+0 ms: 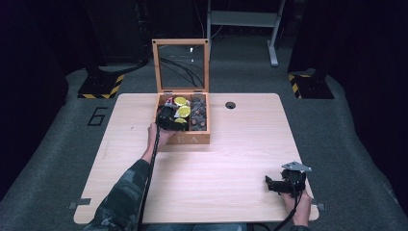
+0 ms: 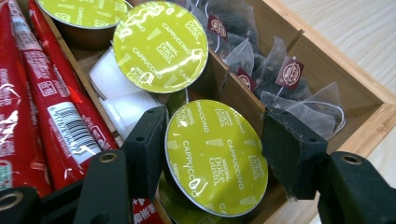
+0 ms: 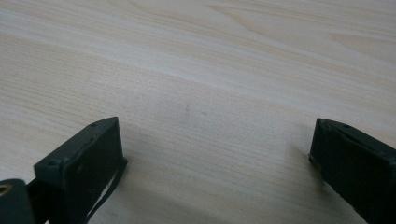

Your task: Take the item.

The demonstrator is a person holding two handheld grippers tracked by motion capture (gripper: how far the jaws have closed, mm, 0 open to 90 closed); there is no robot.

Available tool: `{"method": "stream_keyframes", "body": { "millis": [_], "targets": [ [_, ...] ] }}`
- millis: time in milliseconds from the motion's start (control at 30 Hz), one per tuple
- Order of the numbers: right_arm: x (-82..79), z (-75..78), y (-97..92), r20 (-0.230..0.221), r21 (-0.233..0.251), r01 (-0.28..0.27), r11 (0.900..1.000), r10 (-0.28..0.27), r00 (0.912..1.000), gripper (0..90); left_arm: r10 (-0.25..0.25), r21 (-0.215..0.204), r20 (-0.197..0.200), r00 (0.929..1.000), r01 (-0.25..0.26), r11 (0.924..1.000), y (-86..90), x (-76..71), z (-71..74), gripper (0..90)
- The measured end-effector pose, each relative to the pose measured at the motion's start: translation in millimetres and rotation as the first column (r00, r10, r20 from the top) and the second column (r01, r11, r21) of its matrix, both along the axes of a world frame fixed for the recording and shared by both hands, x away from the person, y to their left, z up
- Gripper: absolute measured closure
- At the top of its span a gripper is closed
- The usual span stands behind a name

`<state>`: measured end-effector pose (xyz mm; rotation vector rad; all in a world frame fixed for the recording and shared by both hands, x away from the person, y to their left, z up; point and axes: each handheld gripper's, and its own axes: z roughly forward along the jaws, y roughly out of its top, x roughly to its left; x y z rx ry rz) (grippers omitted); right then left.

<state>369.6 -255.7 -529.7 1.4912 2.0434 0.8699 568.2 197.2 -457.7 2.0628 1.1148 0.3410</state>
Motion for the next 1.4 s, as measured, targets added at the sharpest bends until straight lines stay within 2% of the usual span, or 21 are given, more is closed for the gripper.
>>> {"method": "stream_keyframes", "body": {
  "millis": [400,833,967,1400],
  "targets": [
    [0.0,0.0,0.0,0.000,0.000,0.000,1.0000,0.000,1.0000,1.9,-0.008,-0.029,0.035,0.9994,0.009,0.9995,0.4,-5.1,10.2,41.3],
    [0.0,-0.2,0.0,0.004,0.001,0.000,1.0000,0.000,1.0000,1.9,-0.020,-0.030,0.065,0.9977,0.021,0.9993,2.4,-11.2,21.8,41.4],
    [0.1,-0.1,-0.1,0.002,-0.001,-0.001,1.0000,0.001,1.0000,1.9,-0.011,-0.048,0.082,0.9966,0.015,0.9987,2.2,-14.2,25.6,41.5],
    [0.0,-0.2,0.2,0.005,0.003,0.003,1.0000,-0.003,1.0000,1.9,-0.020,-0.043,0.113,0.9934,0.025,0.9988,7.0,-24.0,39.9,41.5]
  ]
}}
